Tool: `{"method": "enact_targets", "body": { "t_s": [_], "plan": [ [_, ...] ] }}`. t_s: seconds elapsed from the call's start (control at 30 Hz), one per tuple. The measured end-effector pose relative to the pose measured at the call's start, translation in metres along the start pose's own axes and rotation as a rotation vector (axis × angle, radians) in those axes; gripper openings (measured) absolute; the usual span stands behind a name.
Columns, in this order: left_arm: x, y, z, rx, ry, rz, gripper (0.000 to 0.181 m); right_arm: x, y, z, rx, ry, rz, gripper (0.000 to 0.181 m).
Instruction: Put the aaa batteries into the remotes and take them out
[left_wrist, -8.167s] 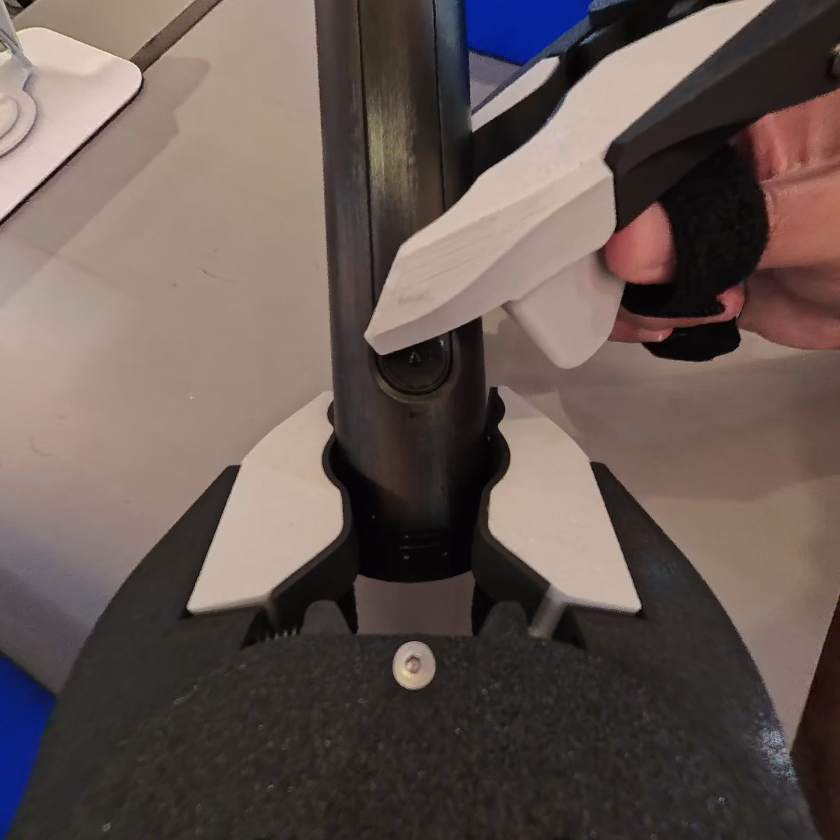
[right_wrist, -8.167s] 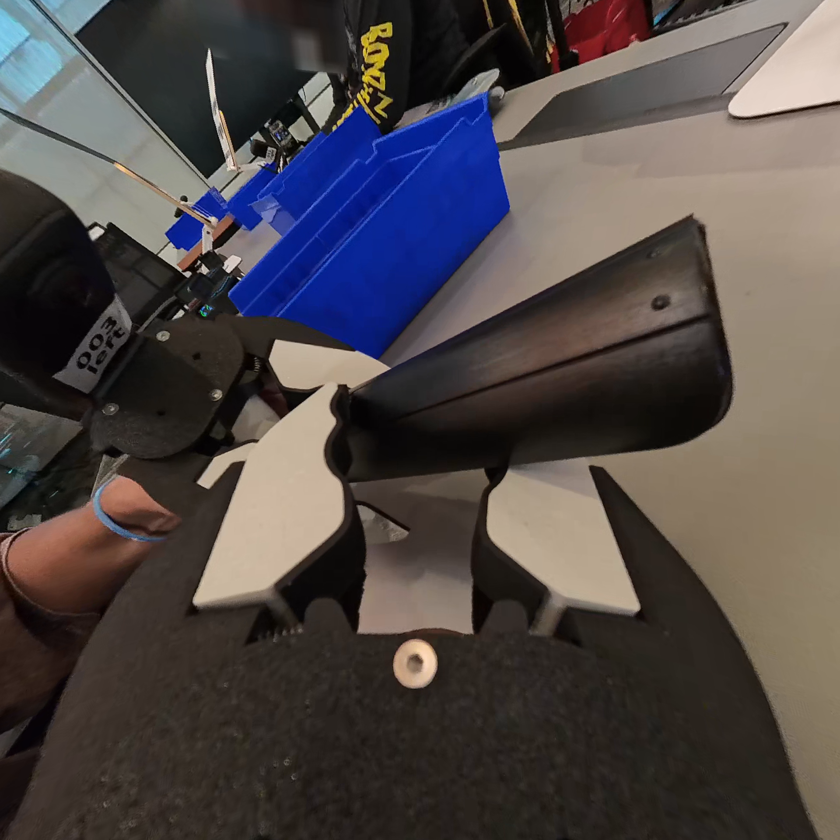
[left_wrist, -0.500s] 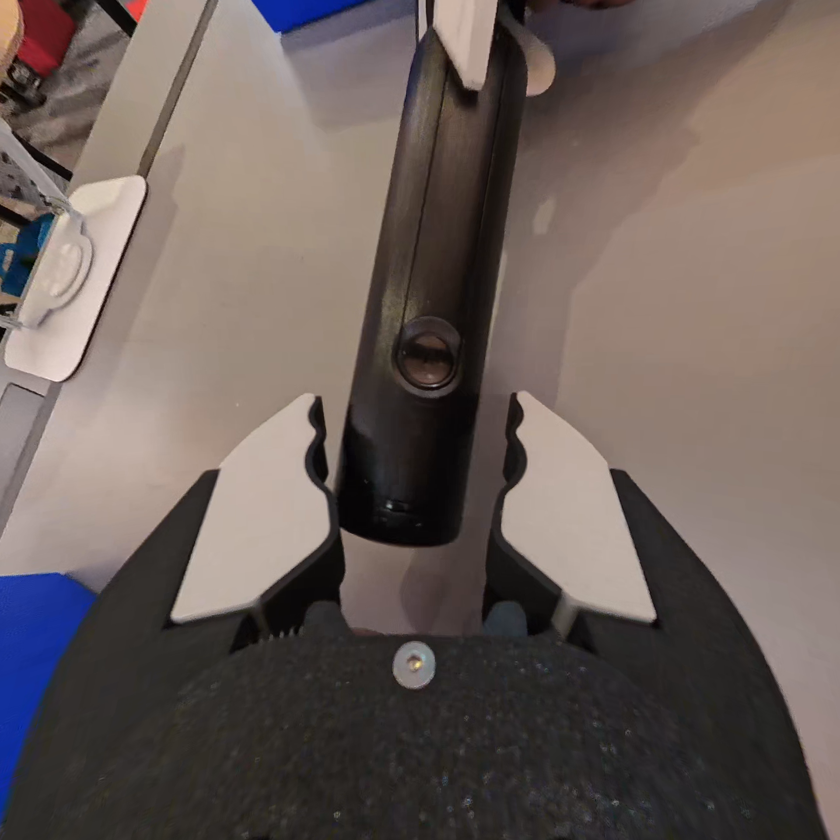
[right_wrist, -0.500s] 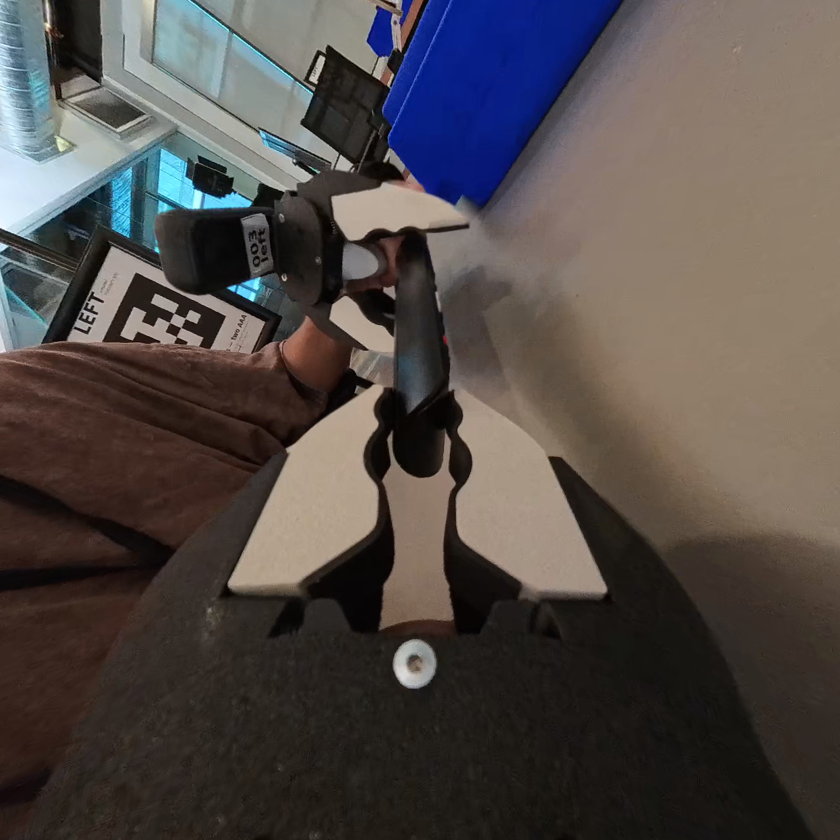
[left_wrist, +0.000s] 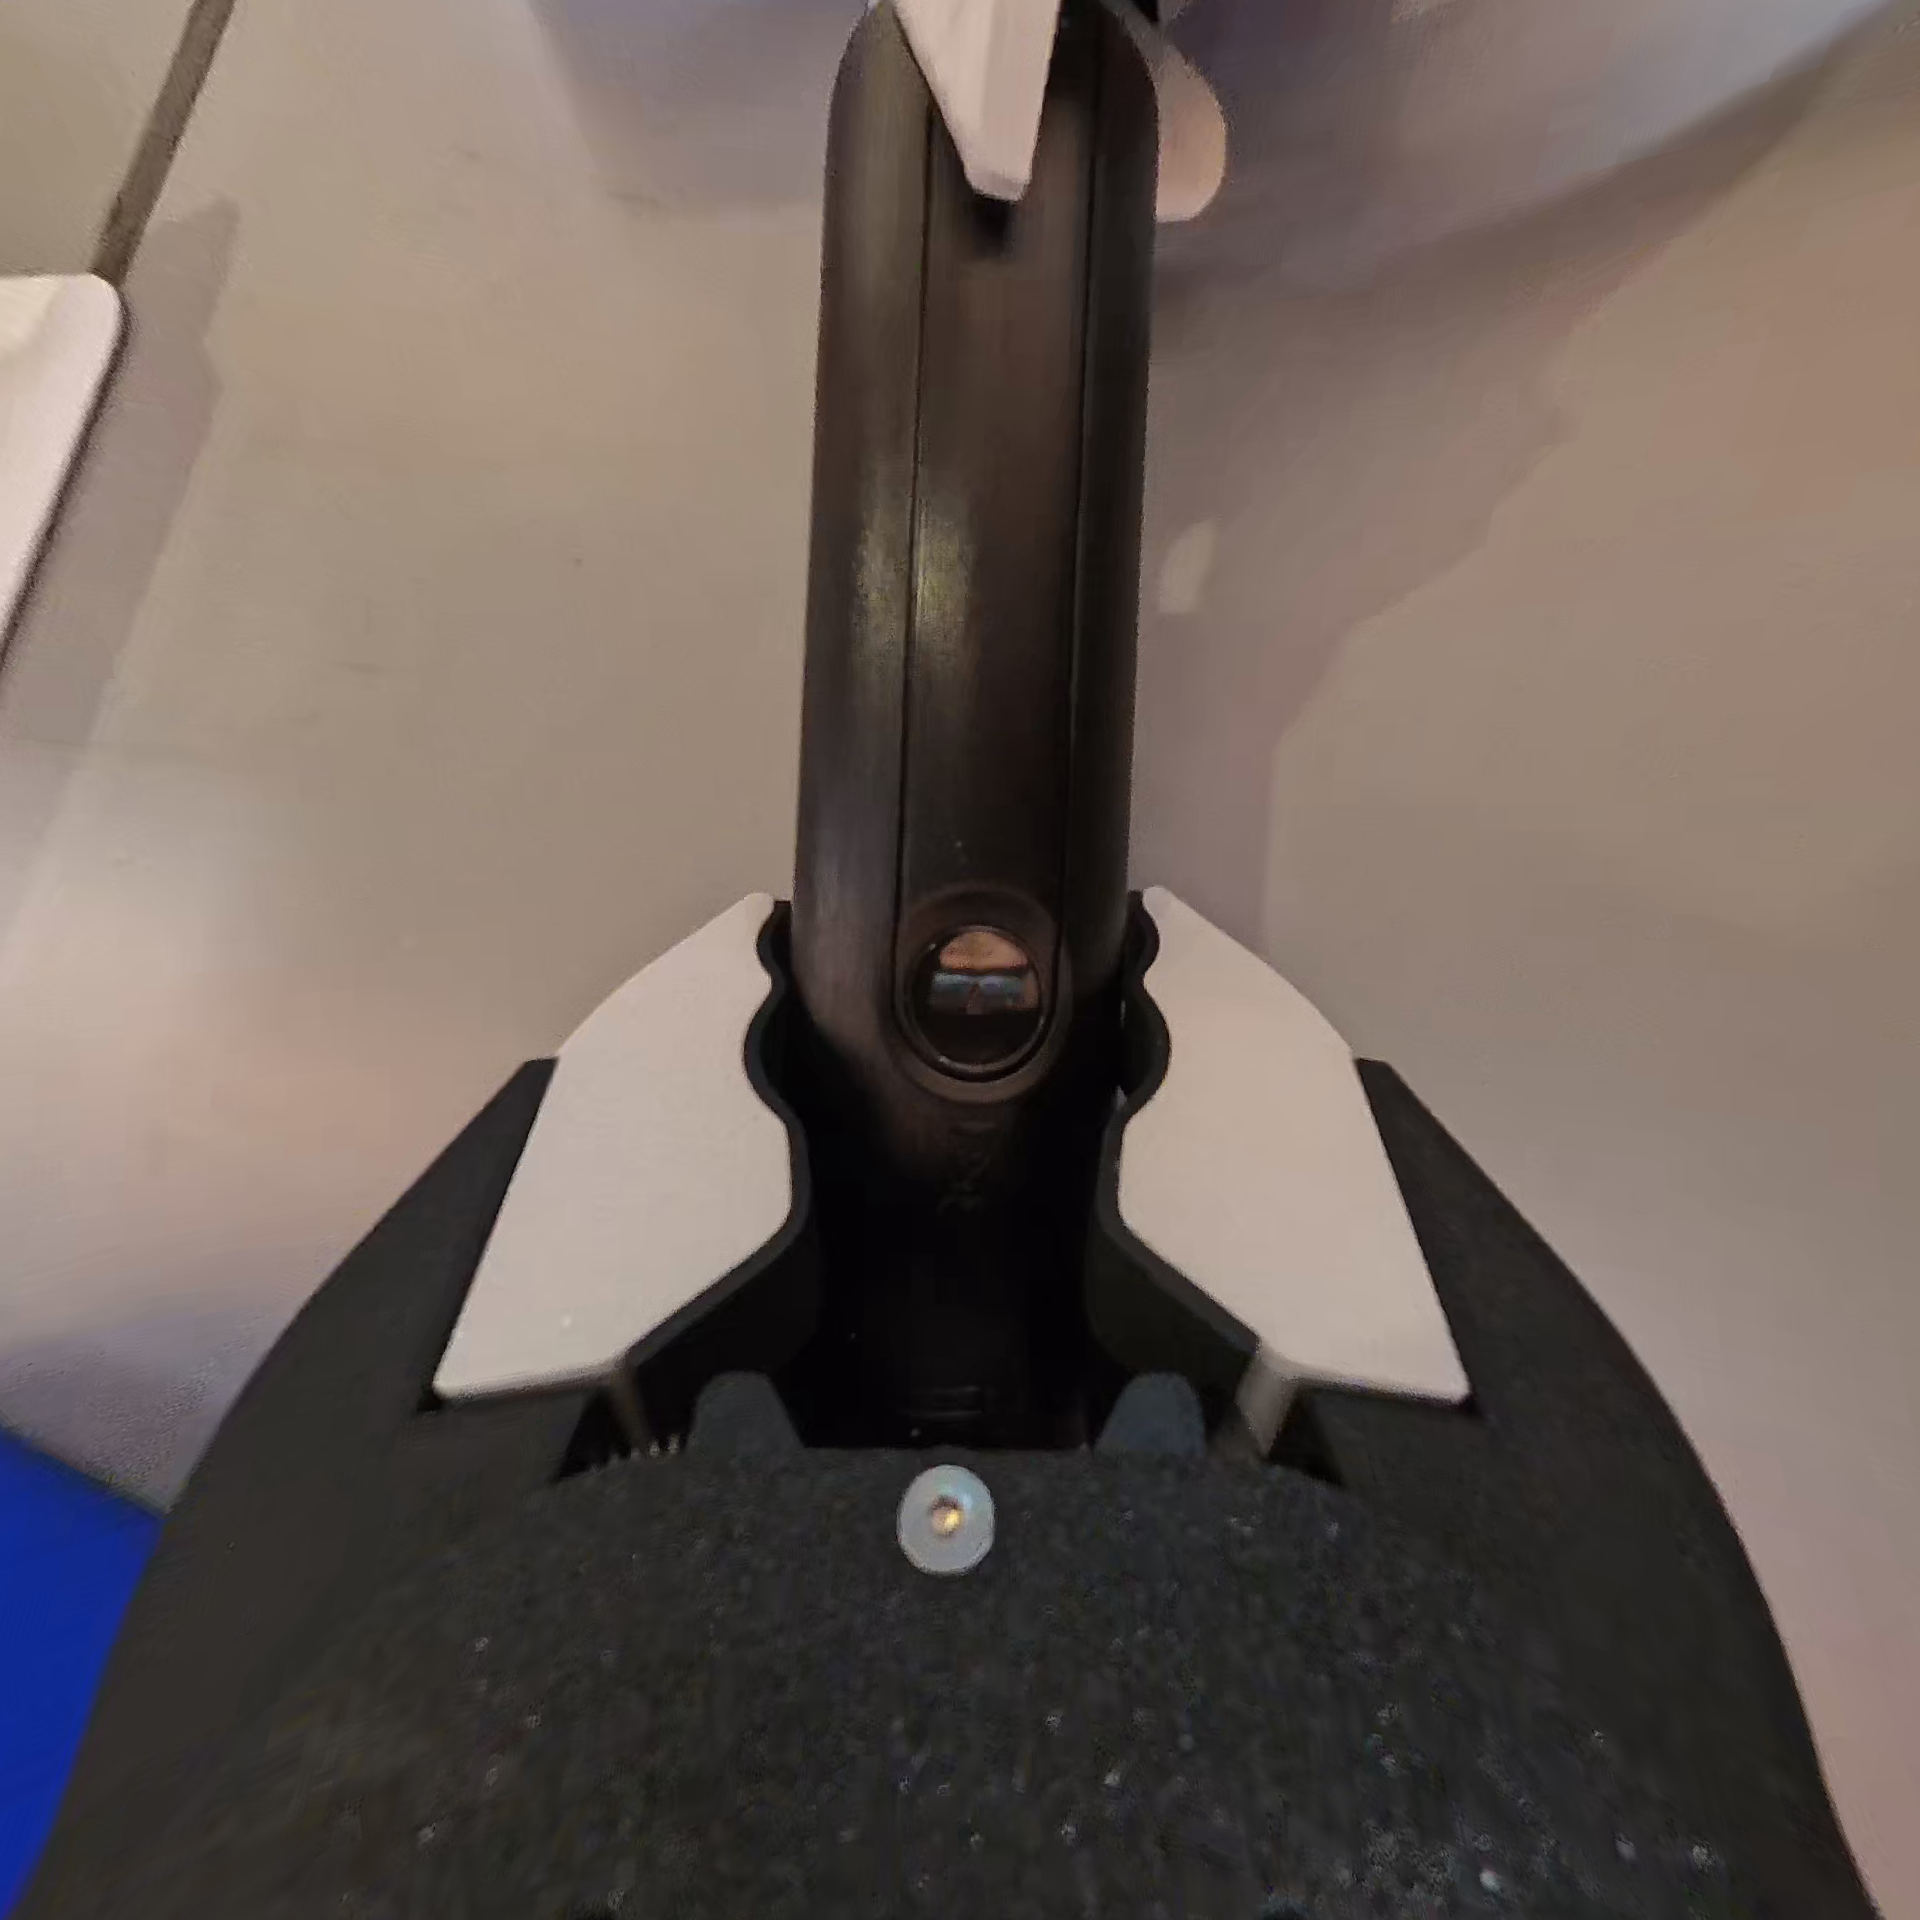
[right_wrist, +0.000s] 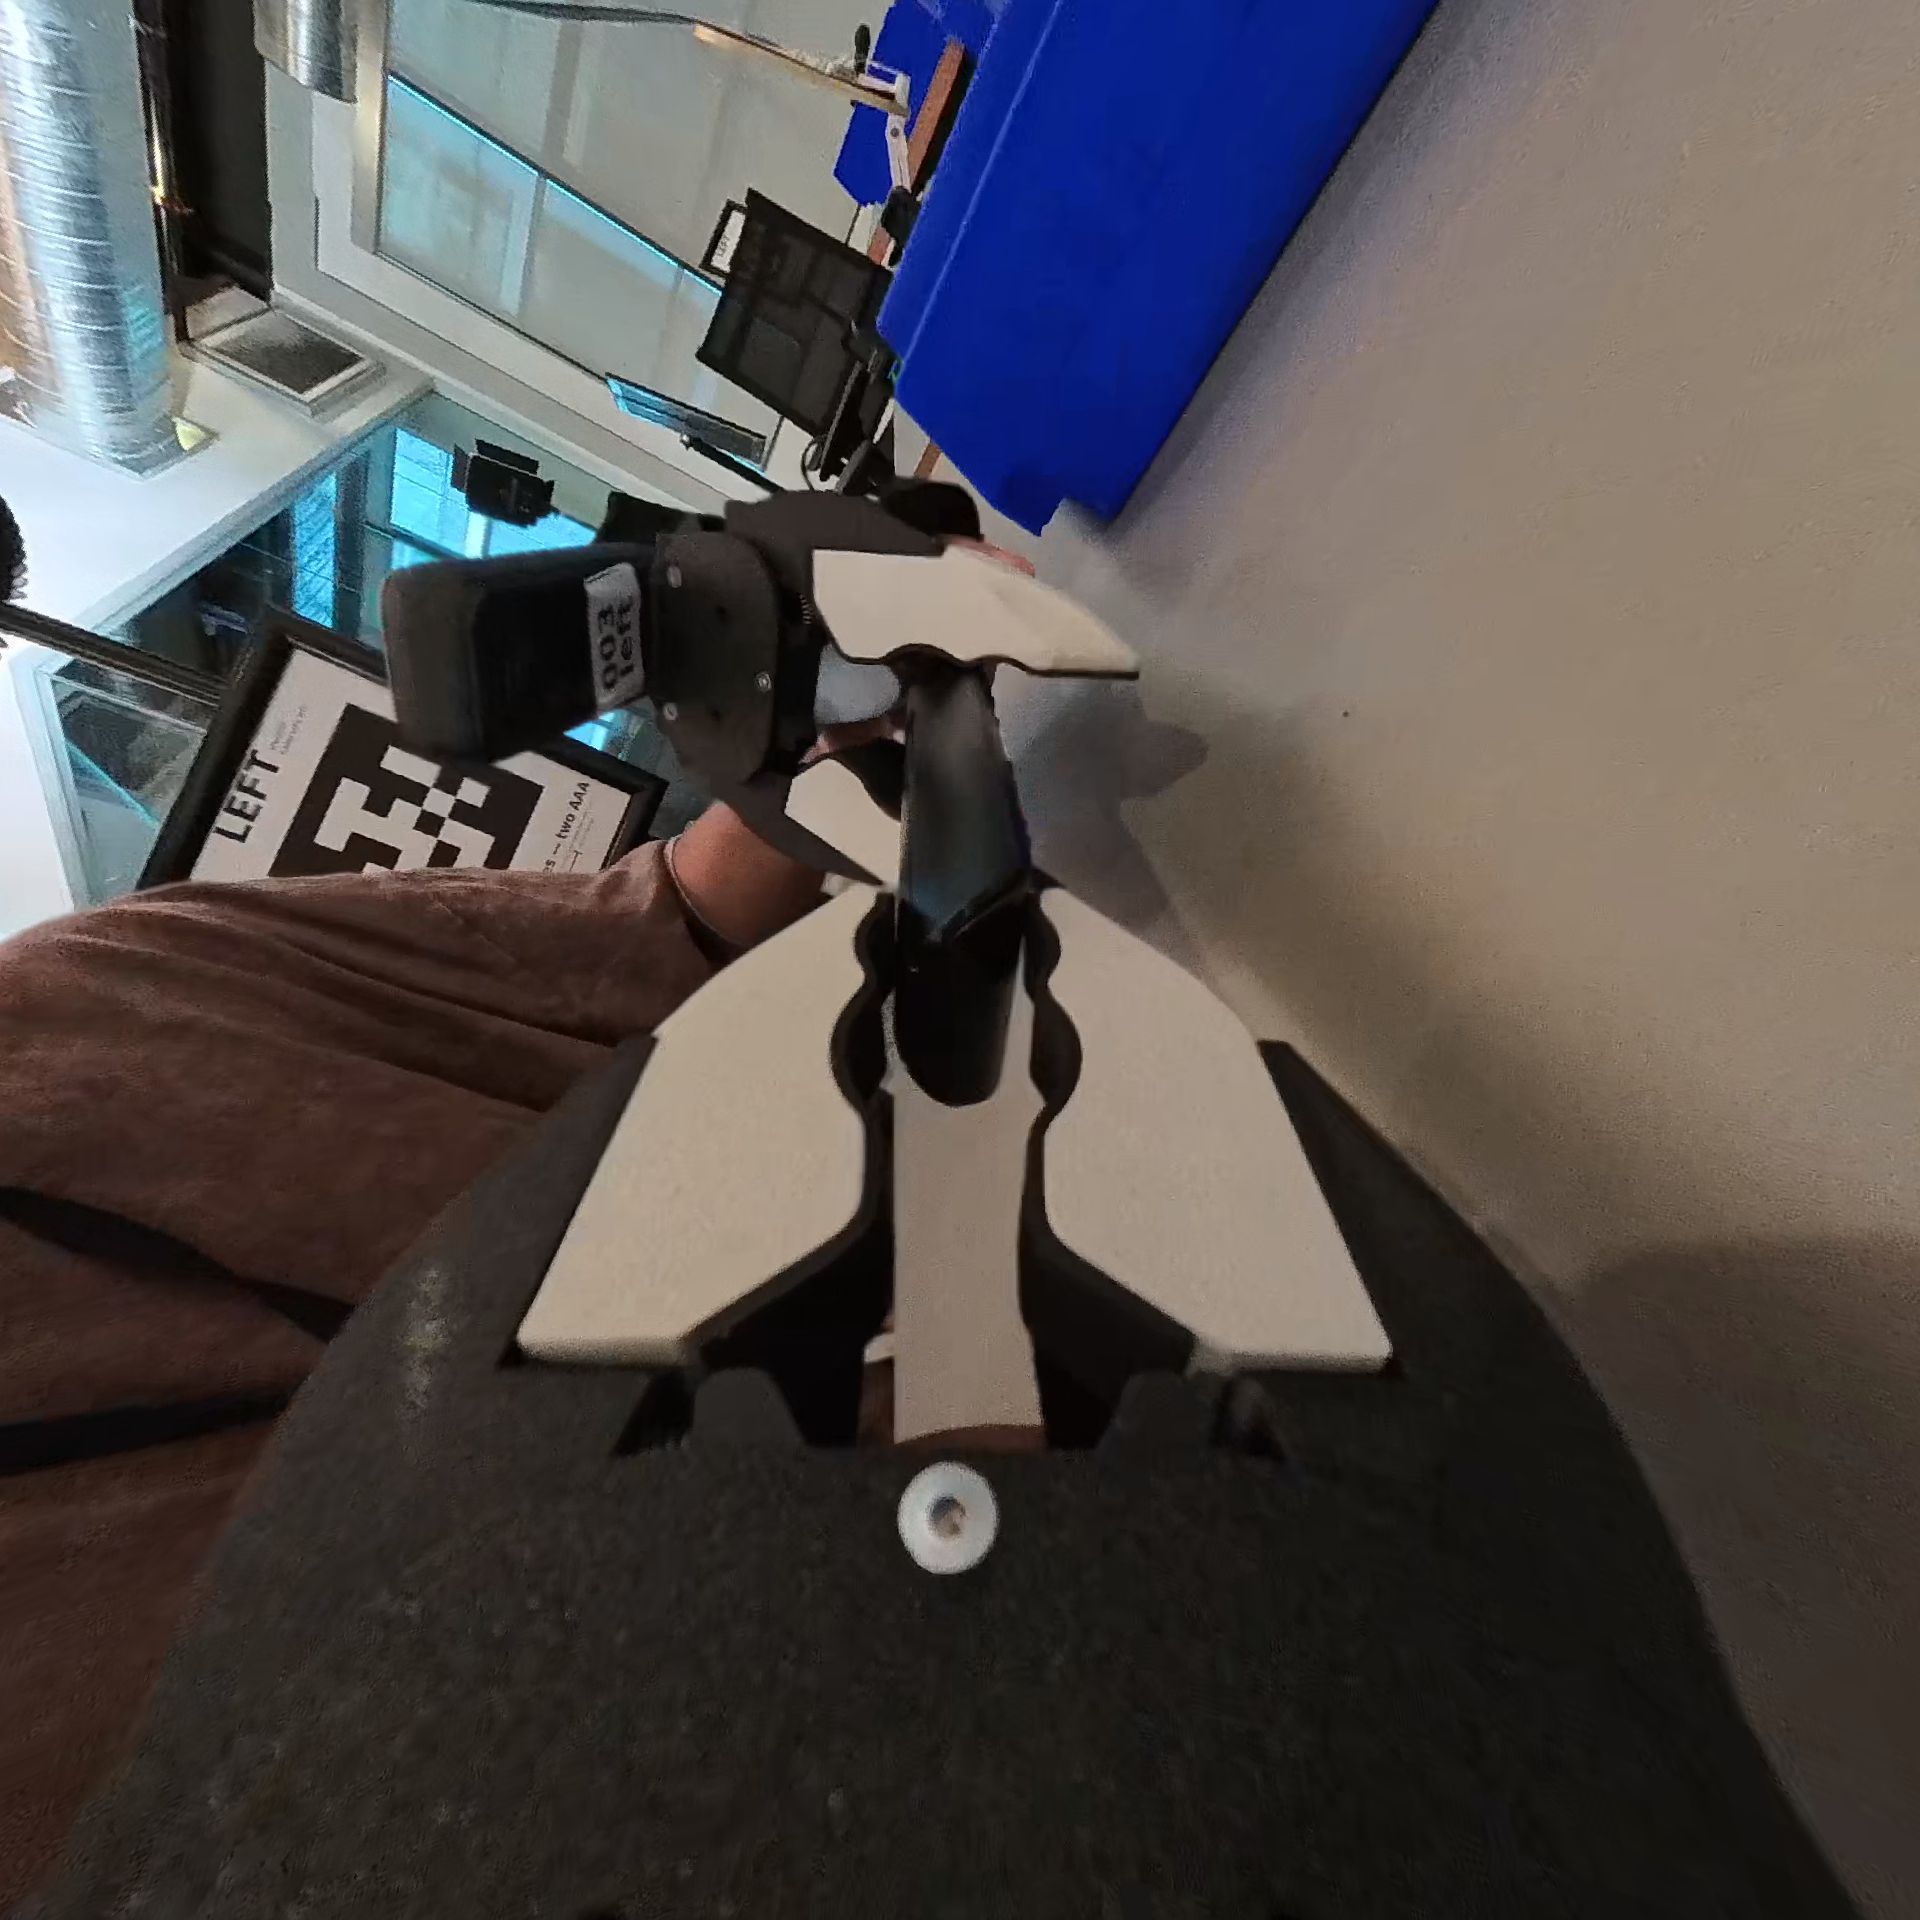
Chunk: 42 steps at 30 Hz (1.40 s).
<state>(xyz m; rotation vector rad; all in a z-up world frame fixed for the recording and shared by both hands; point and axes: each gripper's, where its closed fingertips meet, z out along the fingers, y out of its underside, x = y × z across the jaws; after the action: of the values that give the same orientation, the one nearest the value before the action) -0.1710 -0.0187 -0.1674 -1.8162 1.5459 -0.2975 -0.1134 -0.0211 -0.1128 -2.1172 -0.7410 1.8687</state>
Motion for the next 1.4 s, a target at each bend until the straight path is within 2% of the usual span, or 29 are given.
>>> {"method": "enact_targets", "body": {
  "t_s": [0.07,0.13,0.23,0.33,0.5,0.6,0.7,0.77,0.87,0.93,1.03,1.1,1.2,1.3,1.37,1.4],
  "plan": [
    [-0.001,0.0,0.004,0.002,0.016,-0.056,0.06,0.007,-0.003,-0.005,-0.005,0.082,-0.057,0.027],
    [-0.007,-0.003,0.009,0.016,0.005,-0.128,0.06,0.017,-0.012,-0.014,0.02,0.262,-0.179,0.039],
    [-0.027,-0.007,0.018,0.023,-0.081,-0.263,0.06,0.027,-0.039,-0.03,0.159,0.593,-0.42,0.075],
    [-0.033,-0.015,0.029,0.001,-0.104,-0.306,0.06,0.036,-0.044,-0.017,0.205,0.794,-0.504,0.098],
    [-0.027,-0.024,0.036,0.0,-0.104,-0.321,0.06,0.046,-0.051,-0.009,0.214,1.038,-0.625,0.125],
    [-0.03,-0.024,0.032,-0.004,-0.156,-0.36,0.06,0.051,-0.05,-0.005,0.266,1.013,-0.544,0.131],
    [-0.029,-0.027,0.032,0.018,-0.149,-0.411,0.06,0.051,-0.049,0.0,0.332,0.968,-0.49,0.126],
    [-0.031,-0.027,0.03,0.011,-0.165,-0.402,0.06,0.047,-0.051,0.003,0.355,0.948,-0.531,0.114],
    [-0.033,-0.029,0.031,0.024,-0.16,-0.398,0.06,0.036,-0.046,0.015,0.327,0.872,-0.542,0.076],
    [-0.034,-0.03,0.029,0.031,-0.162,-0.384,0.06,0.031,-0.046,0.018,0.308,0.877,-0.58,0.069],
    [-0.035,-0.03,0.027,0.03,-0.159,-0.354,0.06,0.032,-0.045,0.021,0.307,0.801,-0.527,0.065],
    [-0.038,-0.028,0.025,0.029,-0.191,-0.311,0.05,0.034,-0.04,0.024,0.272,0.762,-0.52,0.056],
    [-0.041,-0.027,0.025,0.021,-0.218,-0.282,0.05,0.034,-0.04,0.027,0.31,0.703,-0.46,0.051],
    [-0.04,-0.029,0.025,0.043,-0.177,-0.296,0.05,0.033,-0.041,0.027,0.294,0.715,-0.478,0.051],
    [-0.037,-0.031,0.023,0.055,-0.124,-0.325,0.05,0.033,-0.04,0.025,0.306,0.659,-0.438,0.054],
    [-0.036,-0.032,0.021,0.059,-0.103,-0.345,0.049,0.035,-0.044,0.02,0.325,0.683,-0.454,0.064]
  ]
}}
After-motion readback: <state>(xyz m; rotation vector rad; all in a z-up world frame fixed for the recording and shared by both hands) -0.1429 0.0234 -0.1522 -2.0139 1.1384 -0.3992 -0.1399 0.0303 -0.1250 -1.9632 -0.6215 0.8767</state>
